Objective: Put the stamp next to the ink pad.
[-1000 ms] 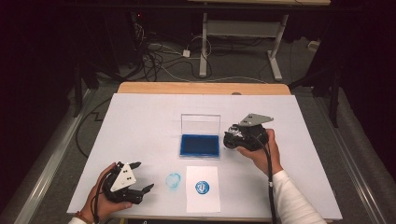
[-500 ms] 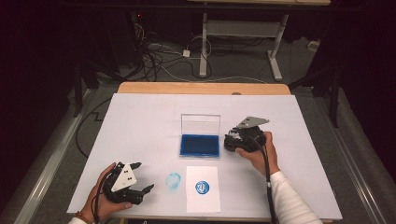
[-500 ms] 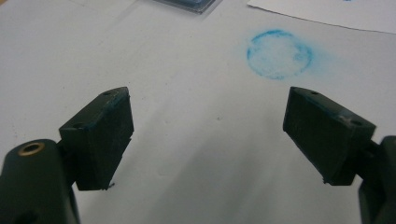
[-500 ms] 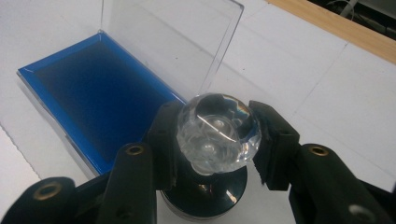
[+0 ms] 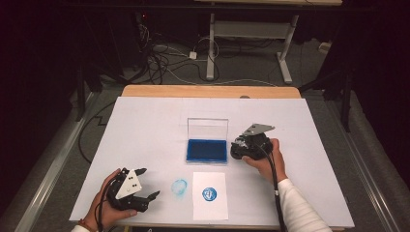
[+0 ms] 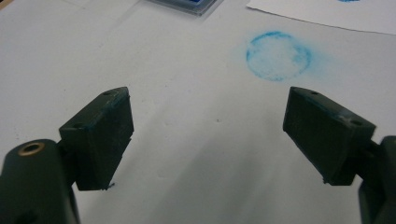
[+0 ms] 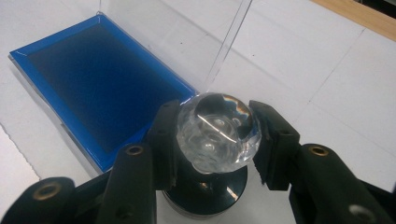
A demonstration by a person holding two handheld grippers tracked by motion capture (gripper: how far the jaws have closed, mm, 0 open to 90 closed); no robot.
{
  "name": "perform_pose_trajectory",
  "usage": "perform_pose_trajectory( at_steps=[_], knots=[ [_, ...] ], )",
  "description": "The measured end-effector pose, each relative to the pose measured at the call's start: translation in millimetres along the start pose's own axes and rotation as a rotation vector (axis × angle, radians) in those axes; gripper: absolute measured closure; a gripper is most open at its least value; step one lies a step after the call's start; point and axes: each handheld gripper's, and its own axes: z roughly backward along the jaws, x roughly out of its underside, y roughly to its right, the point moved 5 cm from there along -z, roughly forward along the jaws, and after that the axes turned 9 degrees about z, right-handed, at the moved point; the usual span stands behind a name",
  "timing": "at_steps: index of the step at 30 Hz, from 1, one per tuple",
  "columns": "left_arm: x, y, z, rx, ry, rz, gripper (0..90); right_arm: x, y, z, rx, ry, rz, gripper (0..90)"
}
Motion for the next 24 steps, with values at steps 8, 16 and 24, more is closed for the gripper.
perform_pose_trajectory(
  at_steps=[8, 16, 24],
  knots=[
    [0.2, 0.3, -0.5, 0.000, -0.003, -0.001, 15.5, 1.7, 0.6, 0.6, -0.005, 0.004, -0.017, 56.6],
    [-0.1, -0.2, 0.3, 0.000, 0.001, 0.003, 15.5, 0.6, -0.4, 3.2, 0.020, 0.000, -0.005, 49.8],
    [0.1, 0.0, -0.6, 0.001, -0.005, 0.001, 15.5, -4.7, 3.1, 14.7, 0.061, 0.053, -0.006, 35.4]
  ],
)
